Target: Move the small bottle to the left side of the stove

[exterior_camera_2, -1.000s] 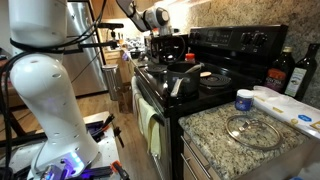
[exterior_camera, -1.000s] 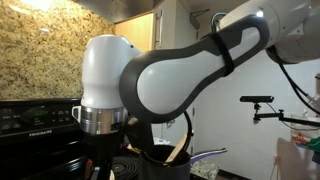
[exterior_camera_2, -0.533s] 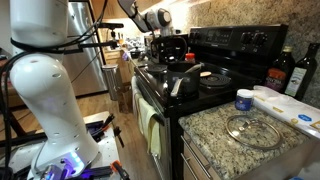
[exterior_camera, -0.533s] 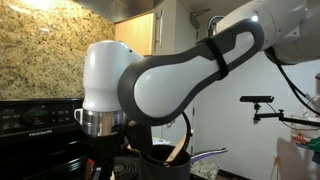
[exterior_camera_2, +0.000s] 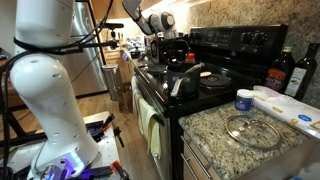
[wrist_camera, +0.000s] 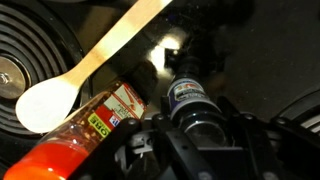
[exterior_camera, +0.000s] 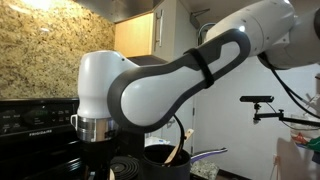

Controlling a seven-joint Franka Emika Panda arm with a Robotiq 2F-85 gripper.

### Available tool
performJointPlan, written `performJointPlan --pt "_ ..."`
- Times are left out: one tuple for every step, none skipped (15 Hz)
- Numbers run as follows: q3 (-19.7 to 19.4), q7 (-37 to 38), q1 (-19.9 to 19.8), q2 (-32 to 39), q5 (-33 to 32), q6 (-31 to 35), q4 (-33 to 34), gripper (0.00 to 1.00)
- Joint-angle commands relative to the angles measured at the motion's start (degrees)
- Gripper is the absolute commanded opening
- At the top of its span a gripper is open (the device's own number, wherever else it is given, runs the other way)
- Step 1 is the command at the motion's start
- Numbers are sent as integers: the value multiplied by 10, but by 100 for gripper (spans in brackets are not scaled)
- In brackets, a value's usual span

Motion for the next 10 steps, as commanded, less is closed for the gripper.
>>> performJointPlan --pt "-9 -6 8 18 -4 -12 28 73" --pt "-9 -6 8 20 -5 -12 30 75" --pt "-10 -7 8 21 -5 -12 32 81" --pt "-11 -6 9 22 -4 -12 34 87" --pt "-11 -5 9 24 -5 -11 35 94" --pt "-12 -5 10 24 -5 -11 36 98" --pt "-12 -7 10 24 -4 -8 35 100" --pt "-12 -6 11 23 -3 -6 34 100" --pt "-12 -6 11 22 -3 -5 33 100" --pt "-11 -5 12 20 -3 -4 32 100"
